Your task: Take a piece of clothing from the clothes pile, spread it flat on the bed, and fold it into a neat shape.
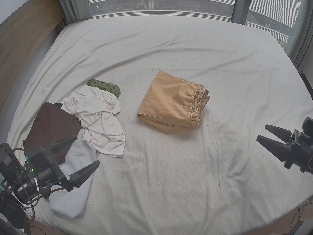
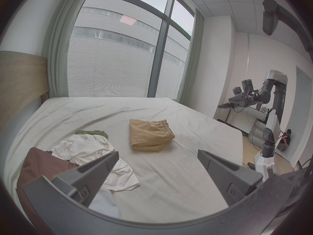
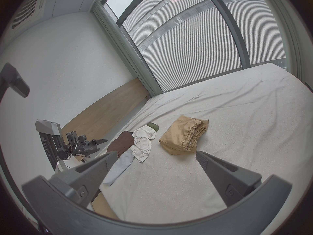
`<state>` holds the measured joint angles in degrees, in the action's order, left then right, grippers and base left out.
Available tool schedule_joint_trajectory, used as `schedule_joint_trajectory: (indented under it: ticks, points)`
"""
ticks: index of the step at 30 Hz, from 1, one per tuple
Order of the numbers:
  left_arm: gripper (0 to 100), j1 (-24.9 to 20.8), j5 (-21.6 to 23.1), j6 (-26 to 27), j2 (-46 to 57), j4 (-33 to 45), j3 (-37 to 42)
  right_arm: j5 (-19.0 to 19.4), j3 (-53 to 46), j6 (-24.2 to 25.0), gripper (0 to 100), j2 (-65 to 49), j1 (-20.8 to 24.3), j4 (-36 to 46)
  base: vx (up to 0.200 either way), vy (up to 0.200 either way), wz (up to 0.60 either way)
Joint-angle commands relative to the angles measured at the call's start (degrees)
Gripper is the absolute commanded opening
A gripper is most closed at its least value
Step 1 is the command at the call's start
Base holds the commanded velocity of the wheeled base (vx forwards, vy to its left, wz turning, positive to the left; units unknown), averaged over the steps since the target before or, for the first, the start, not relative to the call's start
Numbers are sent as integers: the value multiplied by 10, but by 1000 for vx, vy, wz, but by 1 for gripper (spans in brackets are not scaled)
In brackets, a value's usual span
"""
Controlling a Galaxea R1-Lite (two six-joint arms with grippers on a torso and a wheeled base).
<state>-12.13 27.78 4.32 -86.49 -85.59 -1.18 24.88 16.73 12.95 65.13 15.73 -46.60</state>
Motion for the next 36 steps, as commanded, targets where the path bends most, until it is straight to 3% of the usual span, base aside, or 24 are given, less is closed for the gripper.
schedule_joint_trajectory:
  ticks: [1,12,19,20,23,36]
  points:
    - [100,5,-16,-33,119,65,12,-1,-13,1,100,-91,0,38,0,0,0]
    - [100,7,-24,-69,433,425,10,-1,-15,6,100,-214,-18,140,0,0,0]
    - [100,8,-58,-82,536,525,2,-1,-35,7,100,-274,-44,176,0,0,0]
    - [100,7,-70,-84,579,572,0,0,-49,5,100,-310,-68,189,0,0,0]
    - [100,7,-75,-86,623,626,-2,2,-65,6,100,-353,-83,203,0,0,0]
    - [100,7,-89,-92,763,781,0,2,-101,16,100,-557,-105,346,0,0,0]
